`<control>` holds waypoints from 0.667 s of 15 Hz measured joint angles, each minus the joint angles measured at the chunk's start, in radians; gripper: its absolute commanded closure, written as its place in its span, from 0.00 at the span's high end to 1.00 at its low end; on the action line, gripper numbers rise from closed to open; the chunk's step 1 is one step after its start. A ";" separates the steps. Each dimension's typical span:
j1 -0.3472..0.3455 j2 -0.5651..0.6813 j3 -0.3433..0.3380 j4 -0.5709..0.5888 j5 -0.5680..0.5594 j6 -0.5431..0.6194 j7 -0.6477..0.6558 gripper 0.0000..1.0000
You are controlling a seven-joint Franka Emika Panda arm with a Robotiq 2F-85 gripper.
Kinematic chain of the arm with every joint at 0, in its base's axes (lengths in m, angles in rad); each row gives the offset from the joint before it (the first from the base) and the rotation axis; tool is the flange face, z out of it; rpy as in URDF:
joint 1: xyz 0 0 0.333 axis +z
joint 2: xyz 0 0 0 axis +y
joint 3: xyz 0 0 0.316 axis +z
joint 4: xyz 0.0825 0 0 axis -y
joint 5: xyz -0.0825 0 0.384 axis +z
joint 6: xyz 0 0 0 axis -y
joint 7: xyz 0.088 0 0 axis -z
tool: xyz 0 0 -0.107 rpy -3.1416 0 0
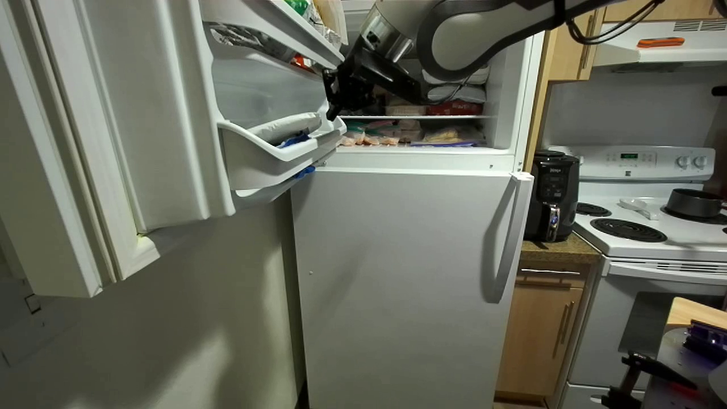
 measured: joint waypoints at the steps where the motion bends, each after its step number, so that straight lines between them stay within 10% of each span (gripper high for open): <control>1: 0.000 0.008 0.002 0.008 0.015 0.006 0.000 0.00; 10: 0.001 0.058 0.013 0.037 0.148 0.040 -0.012 0.00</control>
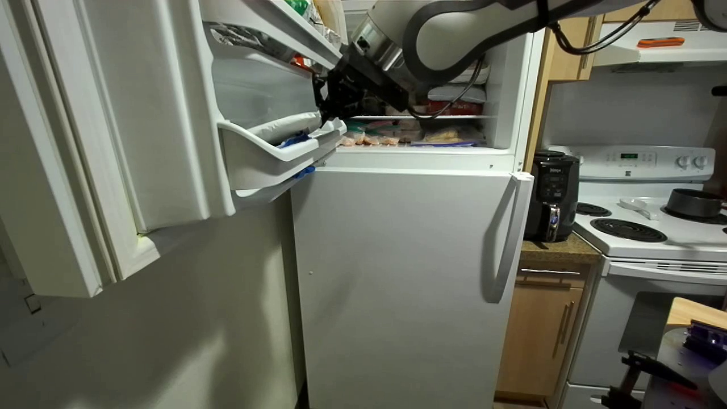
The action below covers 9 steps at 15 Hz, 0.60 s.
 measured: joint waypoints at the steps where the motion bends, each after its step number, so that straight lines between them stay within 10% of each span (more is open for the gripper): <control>1: 0.000 0.005 0.000 0.000 0.009 0.000 0.000 0.00; 9: 0.003 0.032 0.000 0.006 0.031 0.001 -0.002 0.00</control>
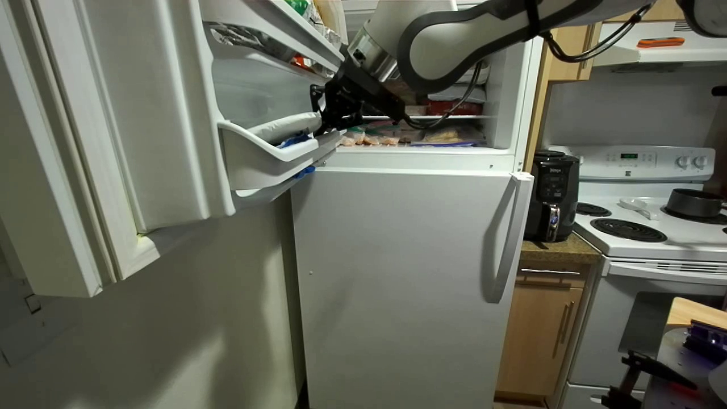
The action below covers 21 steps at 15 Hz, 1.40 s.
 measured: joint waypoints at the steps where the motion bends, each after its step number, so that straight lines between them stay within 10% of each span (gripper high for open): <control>1: 0.001 0.000 0.000 0.000 0.000 0.000 0.000 0.00; 21: 0.004 -0.002 -0.026 0.115 0.033 -0.340 0.002 0.00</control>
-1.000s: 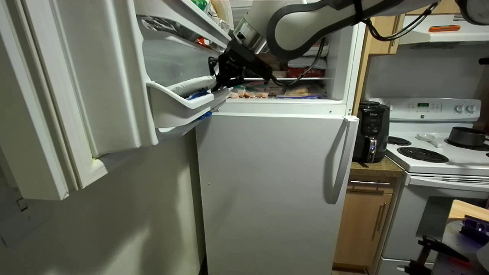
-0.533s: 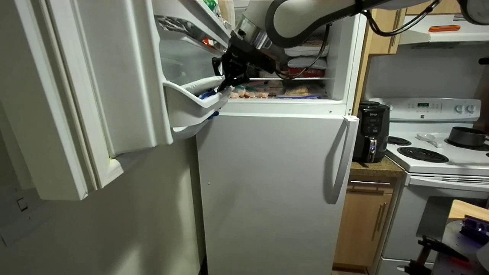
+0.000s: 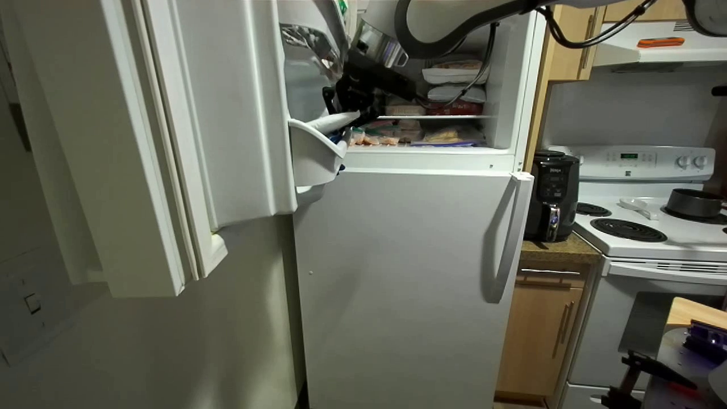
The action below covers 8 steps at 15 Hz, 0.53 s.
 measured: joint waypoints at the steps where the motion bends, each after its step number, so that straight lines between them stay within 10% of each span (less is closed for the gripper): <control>1: 0.000 0.000 0.000 0.002 0.000 -0.008 0.000 0.00; 8: 0.000 -0.004 -0.003 0.004 -0.002 -0.029 0.000 0.00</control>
